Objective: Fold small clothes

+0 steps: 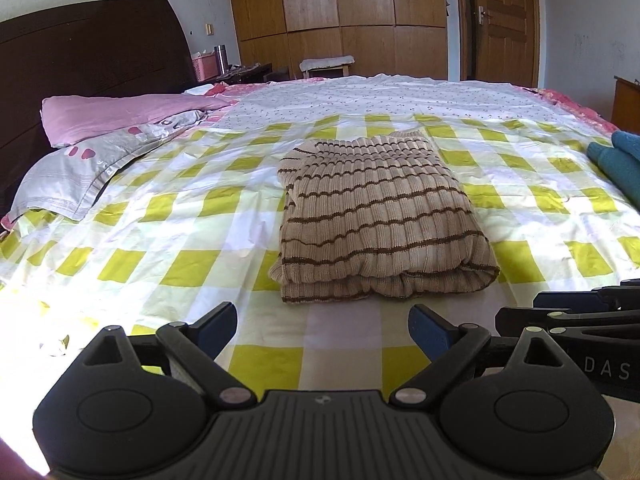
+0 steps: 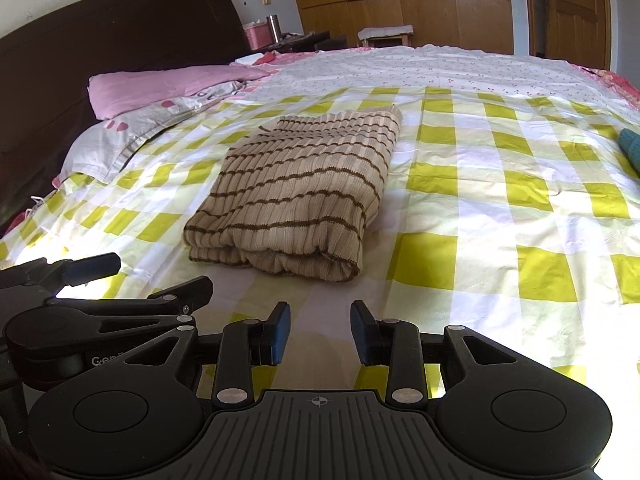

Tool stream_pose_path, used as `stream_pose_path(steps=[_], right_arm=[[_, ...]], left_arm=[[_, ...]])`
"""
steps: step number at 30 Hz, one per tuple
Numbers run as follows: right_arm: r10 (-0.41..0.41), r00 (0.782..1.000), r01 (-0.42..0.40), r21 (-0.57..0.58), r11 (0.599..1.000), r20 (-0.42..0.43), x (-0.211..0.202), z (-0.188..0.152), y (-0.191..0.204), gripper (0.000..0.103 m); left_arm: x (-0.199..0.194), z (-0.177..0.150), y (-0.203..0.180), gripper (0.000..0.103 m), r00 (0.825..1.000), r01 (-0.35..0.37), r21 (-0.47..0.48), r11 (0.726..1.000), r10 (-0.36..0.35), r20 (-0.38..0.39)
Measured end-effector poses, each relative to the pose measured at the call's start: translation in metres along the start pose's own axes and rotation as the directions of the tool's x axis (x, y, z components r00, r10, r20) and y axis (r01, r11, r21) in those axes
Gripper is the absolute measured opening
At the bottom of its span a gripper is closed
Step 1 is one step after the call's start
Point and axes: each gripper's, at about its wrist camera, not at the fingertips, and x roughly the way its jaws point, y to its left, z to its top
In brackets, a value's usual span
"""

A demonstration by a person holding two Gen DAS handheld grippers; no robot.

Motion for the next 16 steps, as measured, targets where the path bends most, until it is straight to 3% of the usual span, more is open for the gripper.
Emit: stream_pose_path(steps=[16], right_arm=[[0.017,1.000,-0.017,0.017,1.000,0.011,-0.011,-0.006,-0.004,0.033]], left_arm=[[-0.012,-0.001,-0.005,0.096,1.000,0.006,-0.007,1.000,-0.006,-0.006]])
